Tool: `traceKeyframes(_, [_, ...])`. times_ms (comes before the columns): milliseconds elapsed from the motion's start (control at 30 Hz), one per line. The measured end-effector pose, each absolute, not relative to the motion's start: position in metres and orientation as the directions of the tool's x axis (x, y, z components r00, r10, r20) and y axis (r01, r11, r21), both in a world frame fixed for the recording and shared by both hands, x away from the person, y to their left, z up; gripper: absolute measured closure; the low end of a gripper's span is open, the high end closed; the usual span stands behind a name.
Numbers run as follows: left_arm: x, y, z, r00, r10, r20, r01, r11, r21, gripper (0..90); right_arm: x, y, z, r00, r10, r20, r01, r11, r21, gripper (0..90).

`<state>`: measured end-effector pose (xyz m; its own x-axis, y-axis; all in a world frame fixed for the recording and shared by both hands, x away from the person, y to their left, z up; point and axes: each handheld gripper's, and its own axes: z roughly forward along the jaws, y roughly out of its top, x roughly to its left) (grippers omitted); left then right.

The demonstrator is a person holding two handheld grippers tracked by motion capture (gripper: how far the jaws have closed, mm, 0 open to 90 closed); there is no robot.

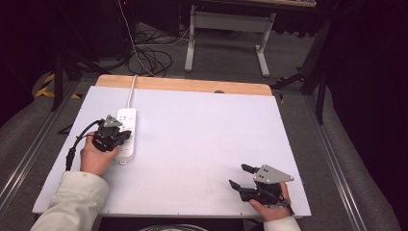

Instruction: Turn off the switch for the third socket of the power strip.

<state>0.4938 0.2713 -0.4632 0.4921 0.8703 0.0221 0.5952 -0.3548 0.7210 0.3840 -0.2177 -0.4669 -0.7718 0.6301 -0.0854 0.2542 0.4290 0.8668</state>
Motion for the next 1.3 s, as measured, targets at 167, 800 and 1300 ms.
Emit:
traceKeyframes(167, [0.493,0.268,-0.463,0.495,0.868,0.048,0.590,-0.376,0.714,90.0,0.384,-0.218,-0.467,-0.772,0.631,-0.082,0.258,0.428,0.866,31.0])
traceKeyframes(800, [0.482,0.259,-0.445,0.511,0.858,0.050,0.570,-0.382,0.728,90.0,0.384,-0.219,-0.467,-0.770,0.632,-0.083,0.255,0.424,0.869,31.0])
traceKeyframes(1300, [0.473,0.261,-0.428,0.522,0.852,0.032,0.560,-0.371,0.741,90.0,0.385,-0.218,-0.467,-0.770,0.633,-0.080,0.258,0.424,0.868,31.0])
